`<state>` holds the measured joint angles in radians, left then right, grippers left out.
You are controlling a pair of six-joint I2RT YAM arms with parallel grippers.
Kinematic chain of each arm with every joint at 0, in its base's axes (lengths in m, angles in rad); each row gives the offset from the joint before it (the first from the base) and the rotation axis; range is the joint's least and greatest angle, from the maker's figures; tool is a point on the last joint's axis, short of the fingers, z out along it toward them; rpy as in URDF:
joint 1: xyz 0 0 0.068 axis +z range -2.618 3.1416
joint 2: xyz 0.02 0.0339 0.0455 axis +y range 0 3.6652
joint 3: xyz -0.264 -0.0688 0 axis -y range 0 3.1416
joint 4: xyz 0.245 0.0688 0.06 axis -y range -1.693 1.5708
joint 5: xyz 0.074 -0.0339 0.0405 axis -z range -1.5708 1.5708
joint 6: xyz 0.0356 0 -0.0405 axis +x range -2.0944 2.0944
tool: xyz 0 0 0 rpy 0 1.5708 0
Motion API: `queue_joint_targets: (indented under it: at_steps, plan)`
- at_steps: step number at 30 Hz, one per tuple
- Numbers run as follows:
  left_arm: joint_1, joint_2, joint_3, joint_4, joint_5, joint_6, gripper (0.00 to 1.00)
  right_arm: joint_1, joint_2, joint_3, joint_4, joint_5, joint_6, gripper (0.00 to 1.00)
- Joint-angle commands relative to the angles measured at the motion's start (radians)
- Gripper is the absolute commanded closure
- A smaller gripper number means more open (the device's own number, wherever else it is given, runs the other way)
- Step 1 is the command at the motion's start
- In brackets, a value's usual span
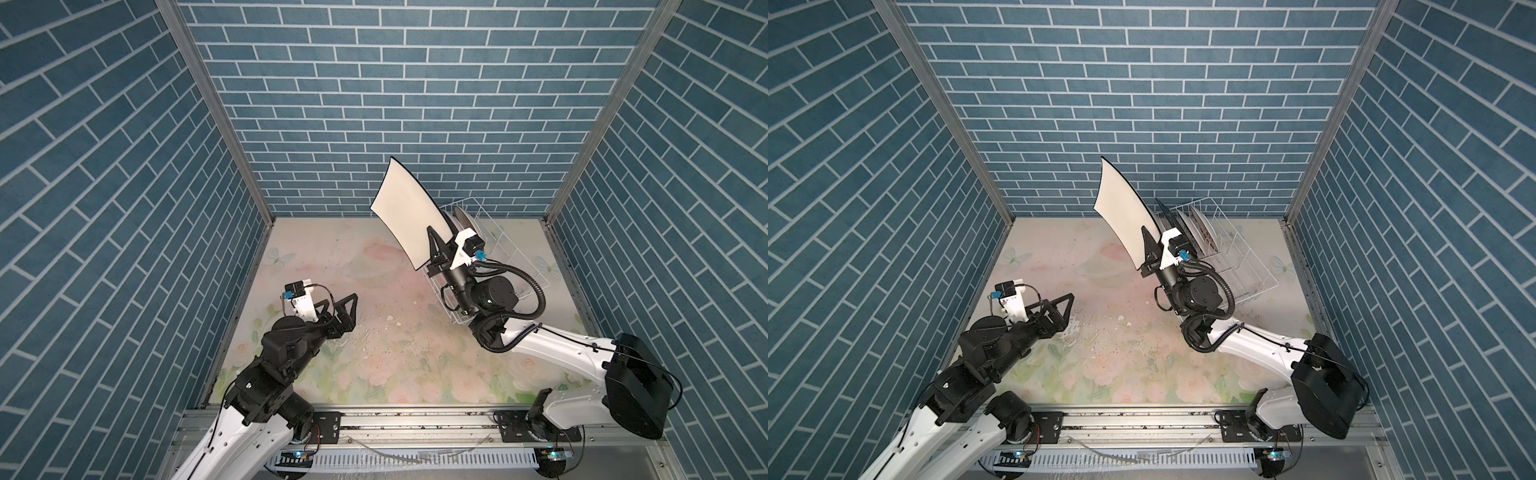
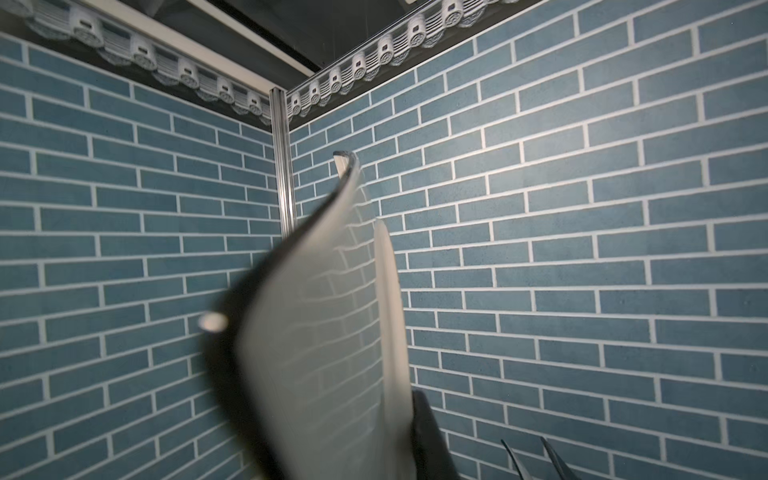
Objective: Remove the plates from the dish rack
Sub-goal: 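Lift the white square plate up out of the rack with the right gripper, then bring the left gripper to the plate's free edge and grasp it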
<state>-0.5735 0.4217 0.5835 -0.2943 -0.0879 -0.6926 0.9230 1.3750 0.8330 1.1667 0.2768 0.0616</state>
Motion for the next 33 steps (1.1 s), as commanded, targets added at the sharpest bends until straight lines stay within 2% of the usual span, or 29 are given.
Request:
queue_joint_targets:
  at_steps: [1, 6, 14, 18, 22, 28, 33]
  plan:
    - [0.007, -0.022, 0.002, 0.089, 0.024, -0.044, 0.0, 0.004, 0.007, 0.039, 0.232, 0.035, 0.21, 1.0]
    - [0.007, 0.01, -0.023, 0.224, 0.039, -0.08, 0.0, 0.005, 0.036, 0.078, 0.233, 0.085, 0.256, 1.0]
    - [0.007, 0.198, 0.08, 0.423, 0.092, -0.091, 0.0, -0.007, 0.083, 0.139, 0.232, 0.1, 0.317, 1.0]
    - [0.008, 0.287, 0.05, 0.603, 0.134, -0.121, 0.0, -0.019, 0.106, 0.149, 0.233, 0.1, 0.391, 1.0]
    - [0.046, 0.373, 0.056, 0.718, 0.235, -0.165, 0.0, -0.029, 0.112, 0.153, 0.232, 0.07, 0.448, 1.0]
    - [0.171, 0.528, 0.054, 0.922, 0.411, -0.345, 0.01, -0.058, 0.085, 0.111, 0.231, 0.061, 0.531, 1.0]
    - [0.193, 0.642, 0.067, 1.063, 0.478, -0.403, 0.02, -0.103, 0.081, 0.075, 0.229, 0.036, 0.662, 1.0]
